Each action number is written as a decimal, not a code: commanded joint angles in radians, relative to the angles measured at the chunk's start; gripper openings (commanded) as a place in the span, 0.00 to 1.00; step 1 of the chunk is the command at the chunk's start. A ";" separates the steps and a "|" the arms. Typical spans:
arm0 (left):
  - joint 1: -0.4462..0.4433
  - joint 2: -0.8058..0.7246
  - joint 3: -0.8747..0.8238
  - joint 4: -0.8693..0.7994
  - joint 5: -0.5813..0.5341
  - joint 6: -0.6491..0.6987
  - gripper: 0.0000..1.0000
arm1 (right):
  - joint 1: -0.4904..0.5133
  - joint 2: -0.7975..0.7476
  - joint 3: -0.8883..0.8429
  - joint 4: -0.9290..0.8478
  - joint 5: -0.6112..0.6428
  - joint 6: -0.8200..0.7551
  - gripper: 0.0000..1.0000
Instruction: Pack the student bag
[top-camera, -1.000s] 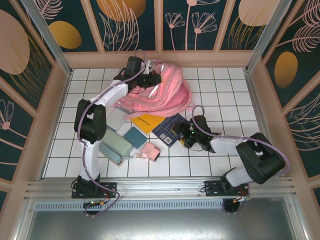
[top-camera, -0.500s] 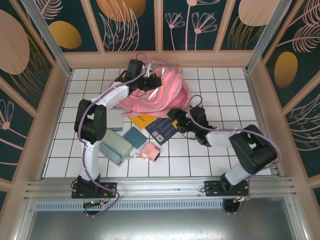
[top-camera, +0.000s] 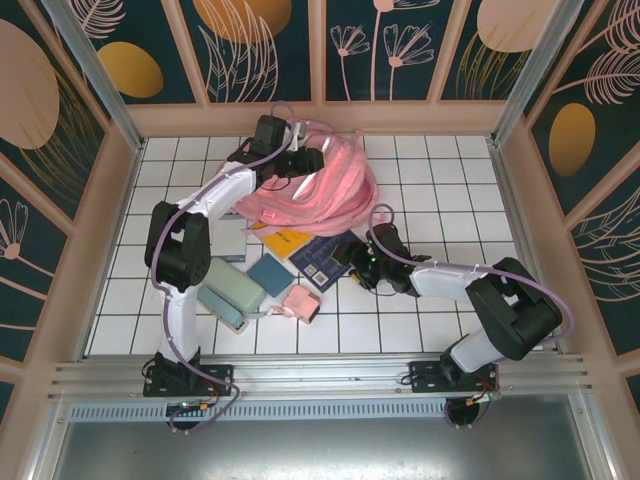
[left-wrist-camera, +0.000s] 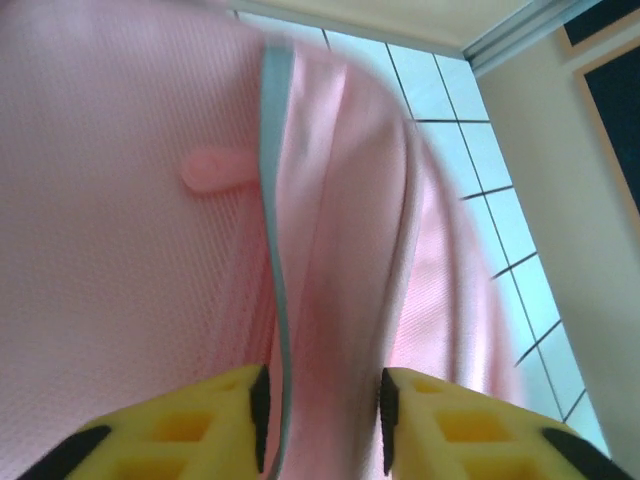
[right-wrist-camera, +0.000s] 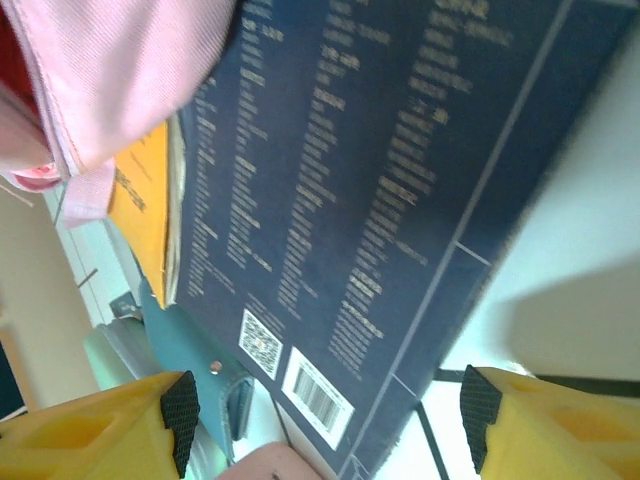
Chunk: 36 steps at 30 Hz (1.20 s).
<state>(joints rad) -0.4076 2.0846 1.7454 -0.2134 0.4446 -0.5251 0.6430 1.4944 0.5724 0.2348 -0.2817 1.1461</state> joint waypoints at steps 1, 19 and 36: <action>0.005 -0.080 0.024 -0.075 -0.048 0.040 0.49 | 0.000 -0.001 -0.023 -0.023 0.014 -0.009 0.72; -0.128 -0.220 -0.534 -0.010 -0.138 0.002 0.44 | 0.000 0.066 -0.059 0.085 -0.064 0.007 0.72; -0.166 -0.224 -0.705 -0.029 -0.245 0.008 0.49 | -0.006 0.090 -0.045 0.084 -0.088 -0.054 0.74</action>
<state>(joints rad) -0.5785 1.8591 1.0771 -0.1711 0.2821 -0.5385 0.6350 1.5352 0.5404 0.3157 -0.3466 1.1286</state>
